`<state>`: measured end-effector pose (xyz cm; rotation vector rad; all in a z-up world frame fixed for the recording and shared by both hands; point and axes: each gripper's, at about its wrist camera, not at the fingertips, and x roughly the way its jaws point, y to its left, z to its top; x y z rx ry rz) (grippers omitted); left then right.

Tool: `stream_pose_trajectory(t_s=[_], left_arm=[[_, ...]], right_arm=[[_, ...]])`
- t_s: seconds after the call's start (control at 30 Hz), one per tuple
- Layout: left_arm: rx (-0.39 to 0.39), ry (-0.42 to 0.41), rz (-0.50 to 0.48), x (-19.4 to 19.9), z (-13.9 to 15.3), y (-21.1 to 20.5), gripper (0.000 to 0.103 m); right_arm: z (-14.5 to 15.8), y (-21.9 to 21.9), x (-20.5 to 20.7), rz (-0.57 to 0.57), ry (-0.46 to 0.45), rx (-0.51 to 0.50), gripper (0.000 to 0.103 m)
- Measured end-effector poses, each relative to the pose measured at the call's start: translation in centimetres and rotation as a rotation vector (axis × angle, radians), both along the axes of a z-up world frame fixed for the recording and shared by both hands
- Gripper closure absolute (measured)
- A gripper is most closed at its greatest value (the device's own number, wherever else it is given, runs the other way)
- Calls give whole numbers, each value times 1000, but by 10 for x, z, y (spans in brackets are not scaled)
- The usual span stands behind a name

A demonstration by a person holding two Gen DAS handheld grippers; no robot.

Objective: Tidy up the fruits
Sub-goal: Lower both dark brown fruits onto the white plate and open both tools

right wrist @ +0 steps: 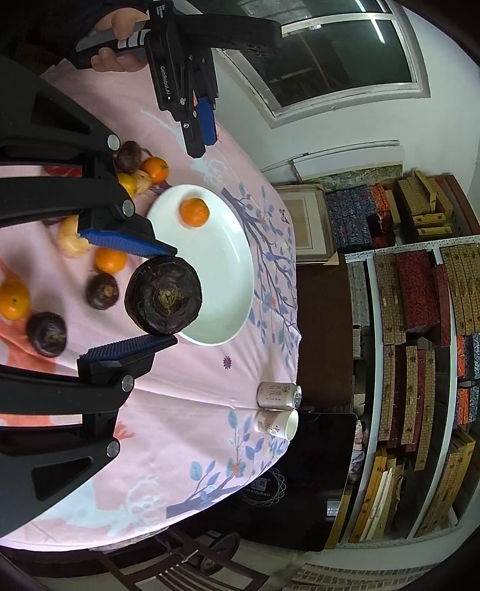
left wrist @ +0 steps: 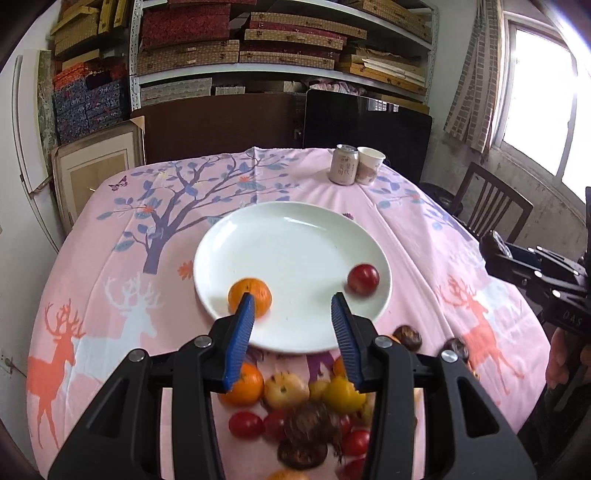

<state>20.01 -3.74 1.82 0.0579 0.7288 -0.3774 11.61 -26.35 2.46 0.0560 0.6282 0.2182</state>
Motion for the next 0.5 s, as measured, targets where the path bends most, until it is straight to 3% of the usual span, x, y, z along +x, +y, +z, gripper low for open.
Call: stream_pose_trajectory(t_s=[0.13, 0.23, 0.33, 0.37, 0.4, 0.43, 0.5], left_arm=[[6, 41, 42, 56, -6, -7, 61], [-26, 88, 41, 63, -11, -2, 62], [2, 47, -27, 19, -8, 0, 59], [10, 39, -58, -3, -10, 2, 54], [31, 29, -75, -22, -14, 3, 36], [62, 13, -87, -41, -20, 3, 26], [144, 9, -102, -68, -38, -1, 23]], right_arm=[[-8, 6, 55, -12, 48, -1, 61], [-13, 13, 68, 3, 78, 22, 61], [-17, 24, 45, 92, 62, 42, 61], [-20, 26, 36, 112, 64, 48, 61], [-25, 27, 28, 128, 69, 53, 61], [-30, 26, 20, 137, 76, 59, 61], [-39, 24, 8, 145, 100, 77, 61]])
